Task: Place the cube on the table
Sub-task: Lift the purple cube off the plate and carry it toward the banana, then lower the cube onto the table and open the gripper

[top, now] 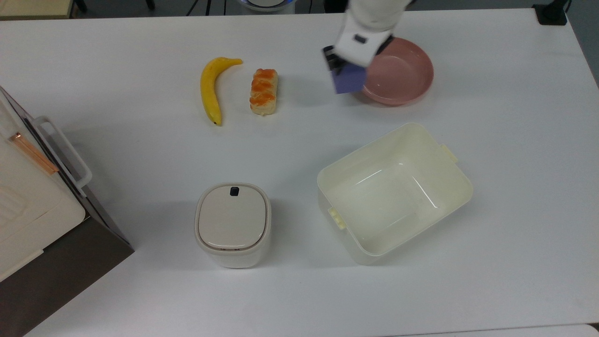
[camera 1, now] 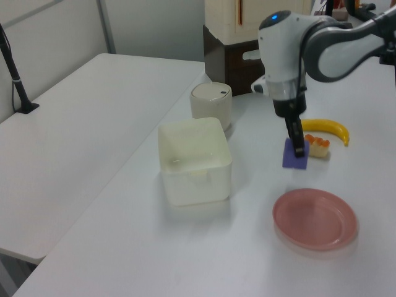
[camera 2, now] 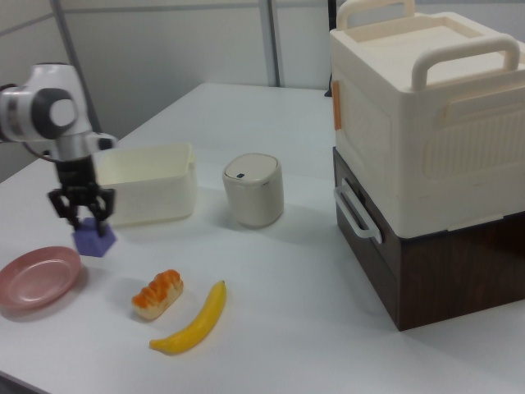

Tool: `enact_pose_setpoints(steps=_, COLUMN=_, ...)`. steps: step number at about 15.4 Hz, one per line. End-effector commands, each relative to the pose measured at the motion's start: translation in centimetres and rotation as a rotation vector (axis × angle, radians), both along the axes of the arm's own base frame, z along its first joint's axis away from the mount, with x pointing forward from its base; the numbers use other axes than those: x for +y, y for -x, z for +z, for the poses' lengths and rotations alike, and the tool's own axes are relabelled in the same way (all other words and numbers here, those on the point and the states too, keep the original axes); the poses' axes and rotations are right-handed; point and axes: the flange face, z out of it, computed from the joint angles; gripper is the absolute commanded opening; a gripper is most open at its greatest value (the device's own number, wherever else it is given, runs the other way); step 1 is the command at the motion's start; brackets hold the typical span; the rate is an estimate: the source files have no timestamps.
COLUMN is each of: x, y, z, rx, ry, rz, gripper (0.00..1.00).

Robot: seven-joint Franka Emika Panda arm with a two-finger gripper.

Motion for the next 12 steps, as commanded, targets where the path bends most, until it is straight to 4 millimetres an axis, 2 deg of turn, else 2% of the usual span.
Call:
enact_pose_setpoints(steps=1, x=-10.0, y=-5.2, z=0.4, rx=-0.045, ry=-0.006, rz=-0.061, gripper=0.22)
enact_pose_setpoints(steps=2, x=-11.7, y=-6.2, z=0.8, rx=-0.065, ry=-0.009, rz=-0.080, gripper=0.25)
enact_pose_setpoints(steps=3, x=-14.1, y=-7.2, z=1.5, rx=-0.084, ry=-0.009, rz=-0.104, gripper=0.35)
enact_pose_setpoints(steps=4, x=-17.1, y=-8.0, z=1.8, rx=-0.095, ry=0.000, rz=-0.121, gripper=0.61)
enact_pose_setpoints(steps=6, x=-19.0, y=-8.4, z=1.3, rx=-0.099, ry=0.027, rz=-0.115, gripper=1.00)
enact_pose_setpoints(steps=8, x=-20.2, y=-8.6, z=1.5, rx=-0.115, ry=0.035, rz=-0.131, gripper=1.00)
enact_pose_setpoints(steps=10, x=-20.7, y=-8.3, z=2.6, rx=-0.127, ry=0.036, rz=-0.153, gripper=1.00)
enact_pose_setpoints(steps=12, x=-21.1, y=-7.6, z=5.4, rx=-0.170, ry=0.034, rz=-0.202, gripper=1.00)
